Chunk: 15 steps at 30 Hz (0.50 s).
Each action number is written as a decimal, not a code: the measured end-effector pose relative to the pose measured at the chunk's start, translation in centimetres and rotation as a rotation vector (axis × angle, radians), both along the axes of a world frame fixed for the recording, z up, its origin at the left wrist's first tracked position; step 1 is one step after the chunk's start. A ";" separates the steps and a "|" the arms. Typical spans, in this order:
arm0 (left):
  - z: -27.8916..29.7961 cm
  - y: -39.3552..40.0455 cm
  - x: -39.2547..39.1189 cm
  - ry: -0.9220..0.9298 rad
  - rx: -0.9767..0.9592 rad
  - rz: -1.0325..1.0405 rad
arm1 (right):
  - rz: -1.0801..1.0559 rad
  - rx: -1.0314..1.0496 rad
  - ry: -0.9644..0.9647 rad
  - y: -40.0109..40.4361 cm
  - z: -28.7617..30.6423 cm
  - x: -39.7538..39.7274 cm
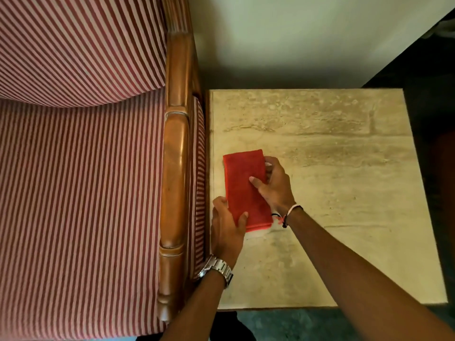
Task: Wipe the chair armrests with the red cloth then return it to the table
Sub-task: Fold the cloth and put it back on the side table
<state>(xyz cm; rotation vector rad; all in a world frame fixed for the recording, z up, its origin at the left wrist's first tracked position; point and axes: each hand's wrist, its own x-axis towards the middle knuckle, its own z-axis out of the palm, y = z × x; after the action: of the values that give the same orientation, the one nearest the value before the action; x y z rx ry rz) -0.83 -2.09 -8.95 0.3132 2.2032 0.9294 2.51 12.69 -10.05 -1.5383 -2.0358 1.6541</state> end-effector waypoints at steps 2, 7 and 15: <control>-0.1 -0.1 0.0 0.042 -0.097 -0.069 | 0.067 0.077 0.005 -0.7 0.0 0.8; 0.6 0.0 -0.3 0.417 -0.311 -0.458 | 0.430 0.547 -0.201 -4.8 0.4 4.1; -1.2 -0.2 -2.0 0.443 -0.390 -0.943 | 0.690 0.500 -0.412 -6.5 -1.5 5.5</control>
<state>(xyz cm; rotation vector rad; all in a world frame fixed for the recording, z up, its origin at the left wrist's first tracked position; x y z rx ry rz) -2.85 -2.30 -10.11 1.3078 2.1480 -0.0987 7.99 6.19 -11.51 -1.1223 -3.1395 0.8302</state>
